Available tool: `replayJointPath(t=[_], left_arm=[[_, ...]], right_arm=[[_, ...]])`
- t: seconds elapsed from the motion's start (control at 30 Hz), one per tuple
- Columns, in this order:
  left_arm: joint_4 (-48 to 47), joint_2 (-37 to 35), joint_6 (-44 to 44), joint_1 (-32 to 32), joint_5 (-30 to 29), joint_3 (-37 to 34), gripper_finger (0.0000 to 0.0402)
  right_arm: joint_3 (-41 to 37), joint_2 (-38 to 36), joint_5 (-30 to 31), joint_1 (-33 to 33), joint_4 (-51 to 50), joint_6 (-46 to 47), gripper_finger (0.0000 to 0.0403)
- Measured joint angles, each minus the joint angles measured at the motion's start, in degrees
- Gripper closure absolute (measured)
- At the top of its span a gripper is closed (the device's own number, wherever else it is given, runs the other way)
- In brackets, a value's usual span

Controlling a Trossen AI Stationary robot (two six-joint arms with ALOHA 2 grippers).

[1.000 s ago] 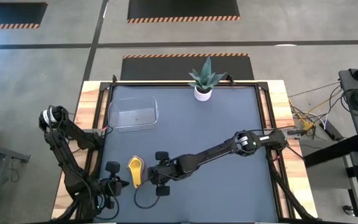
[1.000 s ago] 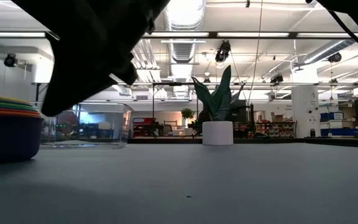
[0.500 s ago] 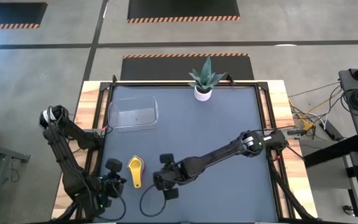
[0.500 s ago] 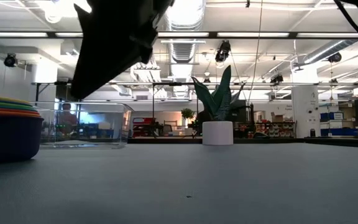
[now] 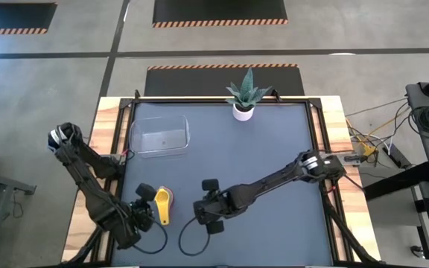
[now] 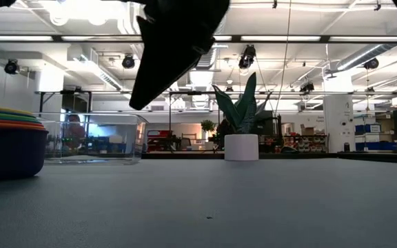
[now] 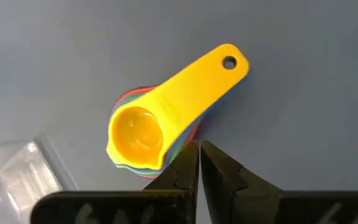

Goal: Nest measuring cups in basket
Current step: Put the stacked measuring cups into the transparent bin

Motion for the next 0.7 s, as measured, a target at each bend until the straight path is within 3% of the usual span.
replayJointPath(t=[0.13,0.33,0.53,0.7], left_arm=[[0.0,-0.1,4.7,1.2,0.5,-0.1,0.0402],[-0.1,0.4,11.1,4.0,6.4,-0.2,0.0402],[0.1,0.5,12.0,5.4,6.7,-0.2,0.0402],[0.0,1.1,12.0,5.6,6.7,-0.2,0.0401]], right_arm=[[-9.1,-5.4,0.0,0.0,8.7,-1.2,0.0394],[-25.0,-14.9,-0.1,-0.4,26.1,-2.9,0.0394],[-39.1,-22.2,-0.1,-0.9,46.4,-7.3,0.0394],[-46.4,-27.4,-0.7,-1.5,55.1,-9.4,0.0394]])
